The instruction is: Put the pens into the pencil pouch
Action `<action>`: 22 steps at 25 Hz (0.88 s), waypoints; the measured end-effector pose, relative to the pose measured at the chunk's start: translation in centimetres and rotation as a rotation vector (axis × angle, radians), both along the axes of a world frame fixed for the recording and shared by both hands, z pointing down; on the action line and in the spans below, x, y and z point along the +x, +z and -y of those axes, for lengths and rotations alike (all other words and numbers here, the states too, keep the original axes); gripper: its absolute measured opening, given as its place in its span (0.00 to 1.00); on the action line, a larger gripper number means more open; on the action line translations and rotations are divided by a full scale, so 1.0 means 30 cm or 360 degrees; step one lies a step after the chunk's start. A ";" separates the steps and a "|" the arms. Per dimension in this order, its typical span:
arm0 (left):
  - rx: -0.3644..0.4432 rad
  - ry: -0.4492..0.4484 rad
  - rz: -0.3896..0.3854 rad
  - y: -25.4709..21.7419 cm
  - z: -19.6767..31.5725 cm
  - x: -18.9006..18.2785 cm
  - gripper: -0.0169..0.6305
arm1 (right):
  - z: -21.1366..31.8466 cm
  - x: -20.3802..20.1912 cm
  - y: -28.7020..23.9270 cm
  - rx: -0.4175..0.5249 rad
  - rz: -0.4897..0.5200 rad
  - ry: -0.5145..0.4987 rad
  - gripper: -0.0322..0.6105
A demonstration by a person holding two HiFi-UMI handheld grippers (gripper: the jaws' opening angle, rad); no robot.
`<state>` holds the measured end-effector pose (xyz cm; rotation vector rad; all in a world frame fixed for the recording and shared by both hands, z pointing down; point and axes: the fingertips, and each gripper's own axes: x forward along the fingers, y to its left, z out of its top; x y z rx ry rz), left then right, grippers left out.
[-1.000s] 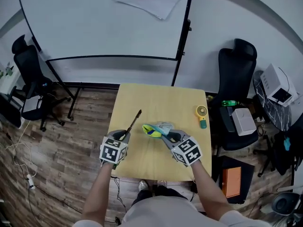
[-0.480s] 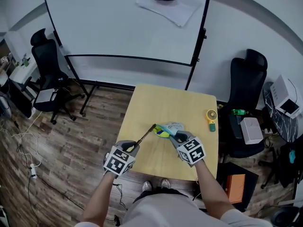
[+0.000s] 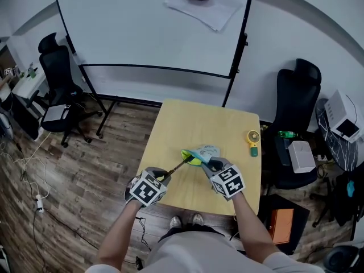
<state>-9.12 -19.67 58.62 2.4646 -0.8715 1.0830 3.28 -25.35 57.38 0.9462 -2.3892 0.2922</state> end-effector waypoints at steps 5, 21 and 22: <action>-0.0060 0.0087 0.0088 0.029 0.056 0.073 0.12 | -0.025 -0.011 0.005 -0.0012 0.0006 -0.0024 0.14; -0.0120 0.0117 0.0144 0.078 0.192 0.267 0.12 | -0.114 -0.087 0.002 -0.0032 0.0069 -0.0180 0.14; -0.0131 0.0101 0.0164 0.089 0.189 0.262 0.12 | -0.115 -0.086 0.001 -0.0033 0.0071 -0.0184 0.14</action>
